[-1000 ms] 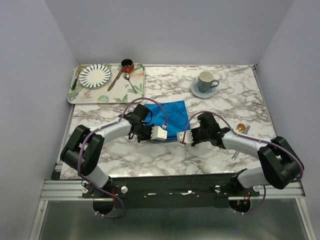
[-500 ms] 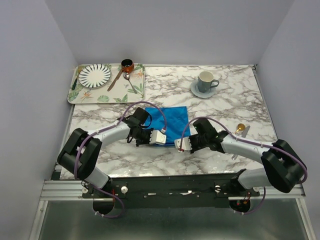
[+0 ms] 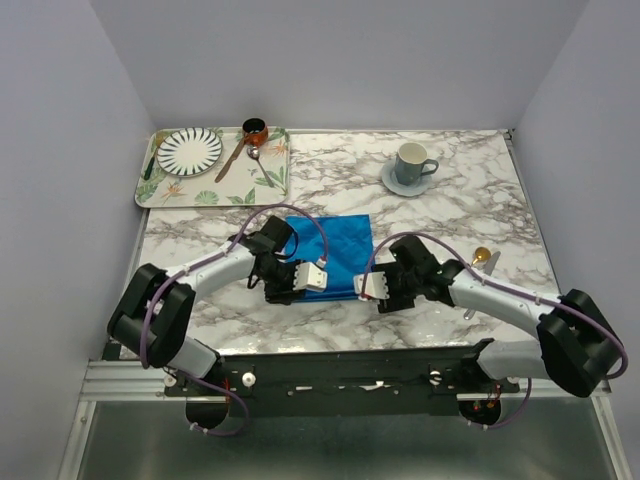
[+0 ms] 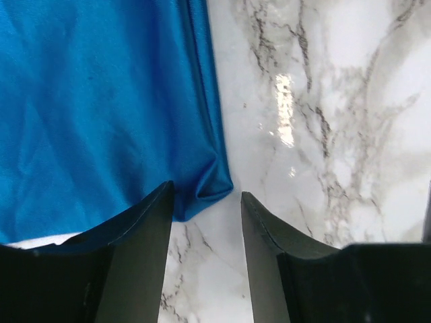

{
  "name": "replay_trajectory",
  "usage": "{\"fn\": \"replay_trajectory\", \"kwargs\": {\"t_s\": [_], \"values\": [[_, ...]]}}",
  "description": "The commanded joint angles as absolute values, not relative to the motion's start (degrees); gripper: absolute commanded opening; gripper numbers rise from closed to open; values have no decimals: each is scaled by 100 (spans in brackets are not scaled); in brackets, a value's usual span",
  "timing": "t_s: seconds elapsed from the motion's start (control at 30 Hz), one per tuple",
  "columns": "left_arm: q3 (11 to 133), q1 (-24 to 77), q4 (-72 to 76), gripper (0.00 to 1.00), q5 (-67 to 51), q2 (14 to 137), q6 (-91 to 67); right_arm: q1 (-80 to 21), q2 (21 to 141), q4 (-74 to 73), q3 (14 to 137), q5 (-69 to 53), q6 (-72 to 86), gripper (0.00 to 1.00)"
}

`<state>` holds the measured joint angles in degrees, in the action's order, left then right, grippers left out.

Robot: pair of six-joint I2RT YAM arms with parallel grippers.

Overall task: Fold the napkin into a case and place the utensils inside
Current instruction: Turn over the upper triangle folded napkin at the center of the board, then smooth out the lower triangle-folded napkin at the center of the board.

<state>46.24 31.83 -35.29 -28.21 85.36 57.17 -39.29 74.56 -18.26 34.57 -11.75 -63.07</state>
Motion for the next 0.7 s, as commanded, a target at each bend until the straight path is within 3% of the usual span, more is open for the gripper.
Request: {"fn": "replay_trajectory", "kwargs": {"t_s": [0.0, 0.17, 0.2, 0.27, 0.43, 0.67], "values": [[4904, 3068, -4262, 56, -3216, 8104, 5634, -3920, 6979, -2864, 3831, -1248, -5758, 76], [5018, 2603, -4342, 60, -3550, 7585, 5275, -3903, 6619, -3199, 4087, -1353, -5186, 75], [5088, 2506, -4342, 59, -3620, 7559, 5221, -3885, 6592, -3217, 4165, -1406, -4959, 74], [5159, 2225, -4307, 46, -3874, 7602, 4924, -3788, 6627, -3217, 4297, -1624, -4686, 70], [5247, 2101, -4009, 34, -4245, 7918, 4027, -3525, 7144, -3217, 4981, -2030, -3438, 59], [5063, 2092, -2962, 32, -4263, 8217, 2594, -3208, 8120, -3313, 5615, -2592, -2137, 52]]}}
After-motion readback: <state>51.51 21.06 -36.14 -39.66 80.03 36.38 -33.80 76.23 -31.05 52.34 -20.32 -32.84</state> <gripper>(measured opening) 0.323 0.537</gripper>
